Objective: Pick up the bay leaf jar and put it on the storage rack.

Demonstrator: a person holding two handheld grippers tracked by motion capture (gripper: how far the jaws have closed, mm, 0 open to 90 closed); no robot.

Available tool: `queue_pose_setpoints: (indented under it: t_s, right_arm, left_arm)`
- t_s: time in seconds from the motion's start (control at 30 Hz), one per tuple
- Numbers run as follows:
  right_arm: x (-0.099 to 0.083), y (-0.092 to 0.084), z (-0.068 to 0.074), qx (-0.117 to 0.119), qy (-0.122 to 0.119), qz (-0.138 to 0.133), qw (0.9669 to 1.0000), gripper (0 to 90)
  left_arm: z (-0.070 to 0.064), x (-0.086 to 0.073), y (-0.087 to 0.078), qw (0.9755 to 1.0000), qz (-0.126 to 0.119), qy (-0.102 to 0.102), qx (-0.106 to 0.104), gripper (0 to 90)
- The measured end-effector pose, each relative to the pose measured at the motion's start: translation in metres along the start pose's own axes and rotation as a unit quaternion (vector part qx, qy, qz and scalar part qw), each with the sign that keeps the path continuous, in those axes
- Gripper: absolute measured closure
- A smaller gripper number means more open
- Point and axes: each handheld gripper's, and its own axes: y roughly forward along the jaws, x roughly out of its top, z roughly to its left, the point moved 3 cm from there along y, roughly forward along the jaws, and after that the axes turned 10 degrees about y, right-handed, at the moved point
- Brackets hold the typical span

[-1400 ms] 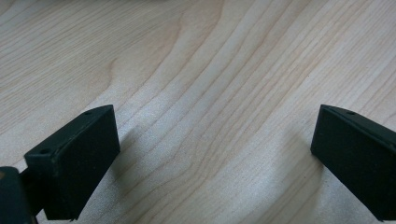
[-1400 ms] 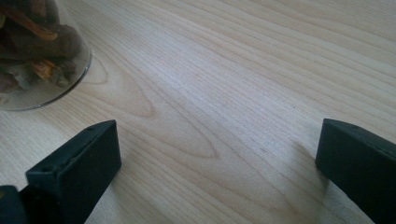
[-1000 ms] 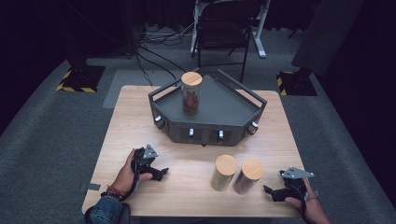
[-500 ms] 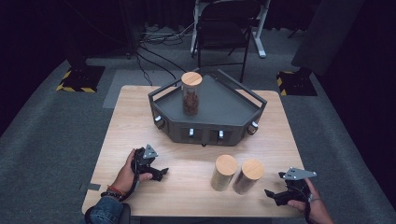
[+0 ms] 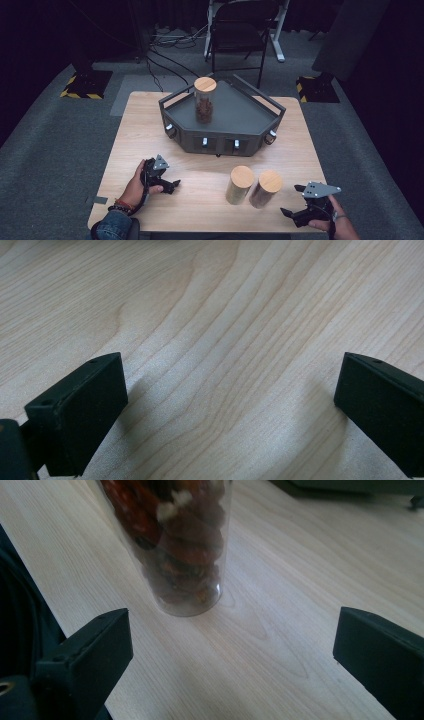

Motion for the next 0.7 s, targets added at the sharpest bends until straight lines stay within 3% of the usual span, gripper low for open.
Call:
queue_pose_setpoints:
  t_s: [0.3,0.7]
  right_arm:
    - [0.015,-0.021,0.015,0.004,-0.031,-0.014,0.9994,2.3]
    - [0.037,-0.029,0.029,0.02,-0.049,-0.023,0.9983,2.3]
  left_arm:
    - [0.0,0.0,0.0,1.0,0.0,0.0,0.0,0.4]
    - [0.0,0.0,0.0,1.0,0.0,0.0,0.0,0.4]
